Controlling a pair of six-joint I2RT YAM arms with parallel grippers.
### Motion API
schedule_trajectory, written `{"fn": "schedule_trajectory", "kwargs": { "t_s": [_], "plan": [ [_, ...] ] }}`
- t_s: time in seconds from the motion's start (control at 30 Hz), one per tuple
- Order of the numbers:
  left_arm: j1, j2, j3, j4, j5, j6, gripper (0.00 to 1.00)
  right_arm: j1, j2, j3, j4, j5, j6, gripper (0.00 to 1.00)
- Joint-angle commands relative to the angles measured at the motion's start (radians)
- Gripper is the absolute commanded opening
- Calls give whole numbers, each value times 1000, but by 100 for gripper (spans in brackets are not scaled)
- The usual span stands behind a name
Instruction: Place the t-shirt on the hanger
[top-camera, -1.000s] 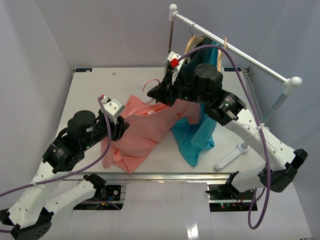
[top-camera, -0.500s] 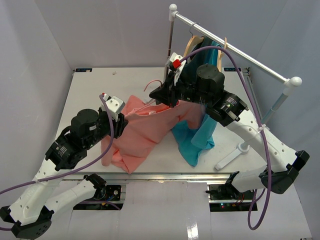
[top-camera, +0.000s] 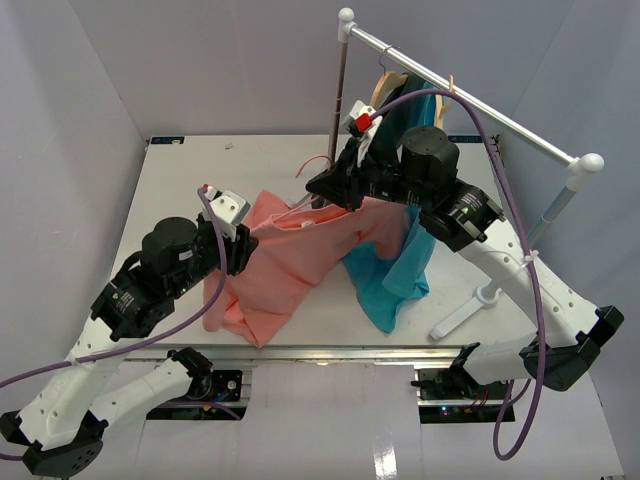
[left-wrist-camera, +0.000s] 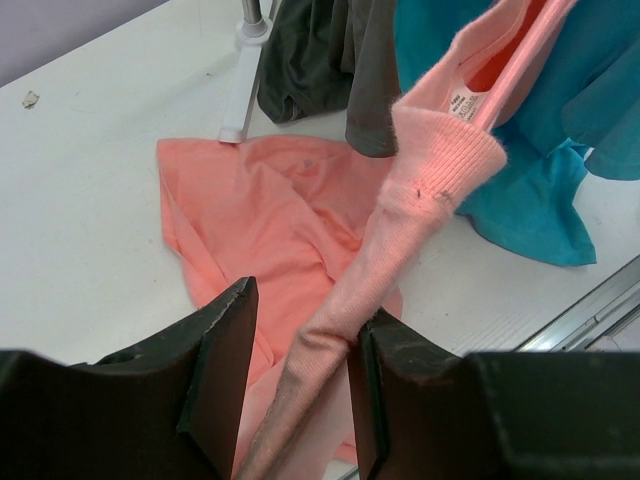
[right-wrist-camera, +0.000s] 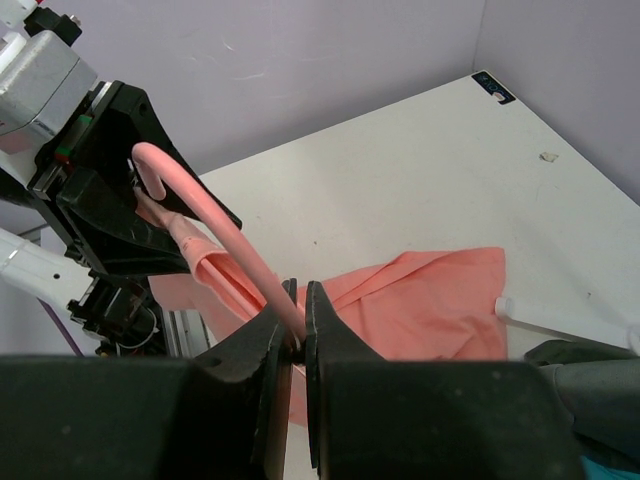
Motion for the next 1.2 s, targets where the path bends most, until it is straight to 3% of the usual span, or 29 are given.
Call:
{"fn": "schedule_trajectory", "kwargs": {
  "t_s": [0.0, 0.1, 0.2, 0.4, 0.77, 1.17],
  "plan": [
    [15, -17, 33, -135, -60, -13, 52, -46, -71, 55, 65, 54, -20, 8],
    [14, -20, 56, -132, 30, -15, 55, -46, -62, 49, 54, 34, -26, 8],
    [14, -31, 114, -87, 267, 9, 59, -47, -39, 36, 53, 14, -31, 8],
    [14, 27, 222, -26, 403, 2, 64, -45, -19, 5, 97, -49, -8, 8],
    [14, 225, 225, 90, 482, 31, 62, -14, 6, -58, 216, -92, 62, 8],
    [14, 256, 166, 108, 344, 93, 57, 11, 0, -115, 240, -84, 58, 8]
  ]
}}
